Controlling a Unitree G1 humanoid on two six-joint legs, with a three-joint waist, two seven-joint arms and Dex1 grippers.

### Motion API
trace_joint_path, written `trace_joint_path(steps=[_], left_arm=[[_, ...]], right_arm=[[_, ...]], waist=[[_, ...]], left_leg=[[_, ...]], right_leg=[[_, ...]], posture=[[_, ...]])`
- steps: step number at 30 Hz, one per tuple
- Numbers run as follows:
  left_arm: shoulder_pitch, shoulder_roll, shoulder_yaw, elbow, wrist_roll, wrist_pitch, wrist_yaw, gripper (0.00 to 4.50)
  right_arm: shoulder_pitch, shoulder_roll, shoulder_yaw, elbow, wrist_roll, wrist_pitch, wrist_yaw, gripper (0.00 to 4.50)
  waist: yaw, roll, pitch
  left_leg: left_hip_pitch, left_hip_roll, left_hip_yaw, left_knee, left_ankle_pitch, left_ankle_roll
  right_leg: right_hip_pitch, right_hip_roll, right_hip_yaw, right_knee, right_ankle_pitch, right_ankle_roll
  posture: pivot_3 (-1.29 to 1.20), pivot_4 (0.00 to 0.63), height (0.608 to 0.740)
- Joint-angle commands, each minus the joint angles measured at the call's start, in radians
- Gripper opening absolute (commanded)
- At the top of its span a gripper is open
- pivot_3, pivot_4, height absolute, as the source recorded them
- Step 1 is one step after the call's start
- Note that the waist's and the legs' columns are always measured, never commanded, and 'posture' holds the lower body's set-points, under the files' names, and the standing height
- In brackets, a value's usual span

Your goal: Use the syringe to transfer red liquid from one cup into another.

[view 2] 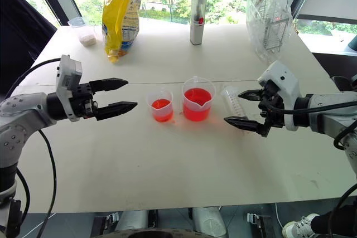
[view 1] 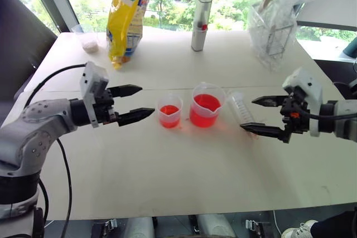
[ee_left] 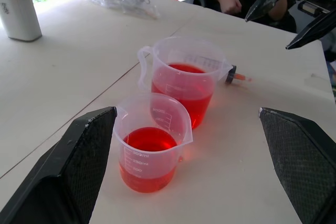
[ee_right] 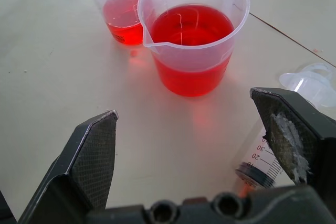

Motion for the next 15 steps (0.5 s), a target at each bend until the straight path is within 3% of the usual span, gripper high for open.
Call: trace_joint_path(steps=[1, 15], left_arm=[[-0.023, 0.004, 0.012, -0.015, -0.011, -0.011, 0.0, 4.5], [-0.025, -0.008, 0.015, -0.019, -0.012, -0.014, 0.011, 4.5]], right_arm=[[-0.007, -0.019, -0.017, 0.0, -0.002, -0.023, -0.002, 4.44], [0.001, -0.027, -0.012, 0.011, -0.009, -0.038, -0.011, 4.44]], waist=[[0.0, 0.0, 0.0], [0.0, 0.0, 0.0]], left_leg=[[0.0, 0.0, 0.0, 0.0, 0.0, 0.0], [0.0, 0.0, 0.0, 0.0, 0.0, 0.0]], right_leg=[[0.0, 0.0, 0.0, 0.0, 0.0, 0.0], [0.0, 0.0, 0.0, 0.0, 0.0, 0.0]], posture=[[0.0, 0.15, 0.74], [0.0, 0.15, 0.74]])
